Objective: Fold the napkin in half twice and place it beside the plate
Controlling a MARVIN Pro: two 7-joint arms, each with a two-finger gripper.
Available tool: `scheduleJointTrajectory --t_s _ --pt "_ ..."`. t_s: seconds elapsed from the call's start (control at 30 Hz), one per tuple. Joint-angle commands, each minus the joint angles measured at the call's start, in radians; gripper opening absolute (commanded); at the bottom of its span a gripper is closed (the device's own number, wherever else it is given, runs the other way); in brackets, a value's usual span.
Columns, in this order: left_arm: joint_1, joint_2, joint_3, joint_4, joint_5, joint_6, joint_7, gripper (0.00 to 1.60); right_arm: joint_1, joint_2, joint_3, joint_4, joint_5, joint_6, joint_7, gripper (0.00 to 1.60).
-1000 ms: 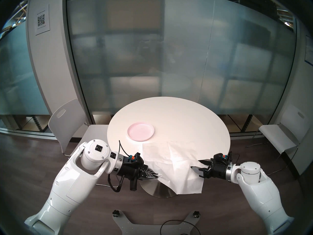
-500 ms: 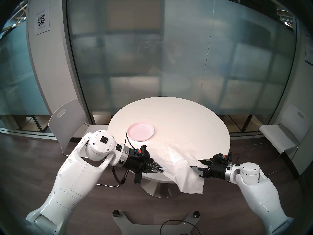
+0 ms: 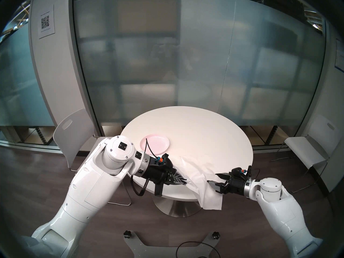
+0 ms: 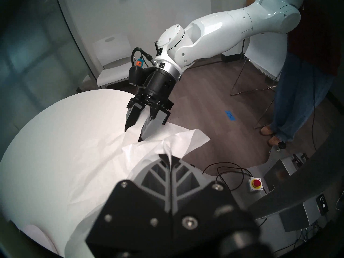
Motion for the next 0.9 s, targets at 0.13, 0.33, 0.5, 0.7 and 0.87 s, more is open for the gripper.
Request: scheduleJointTrajectory --t_s 0.13,0.33,0.5,0.7,0.87 --pt "-0.089 -0.061 0.059 0.03 0.022 -0.008 -0.01 0.0 0.048 -0.062 -0.075 0.061 -0.028 -0.002 -0.022 1.6" --pt "-0.135 -0.087 0.08 0.052 0.037 -0.01 -0.017 0.0 0.071 -0.081 -0.099 0.07 -0.041 0.004 -0.037 1.6" --pt "-0.167 -0.097 0.089 0.059 0.048 -0.014 -0.026 0.0 0.093 -0.087 -0.113 0.075 -0.047 0.016 -0.043 1.6" --pt "-0.202 -0.104 0.104 0.065 0.065 -0.015 -0.045 0.0 0.13 -0.092 -0.13 0.084 -0.053 0.039 -0.041 1.6" --pt "-0.234 -0.123 0.131 0.092 0.082 -0.01 -0.06 0.0 0.168 -0.096 -0.138 0.096 -0.053 0.063 -0.033 1.6"
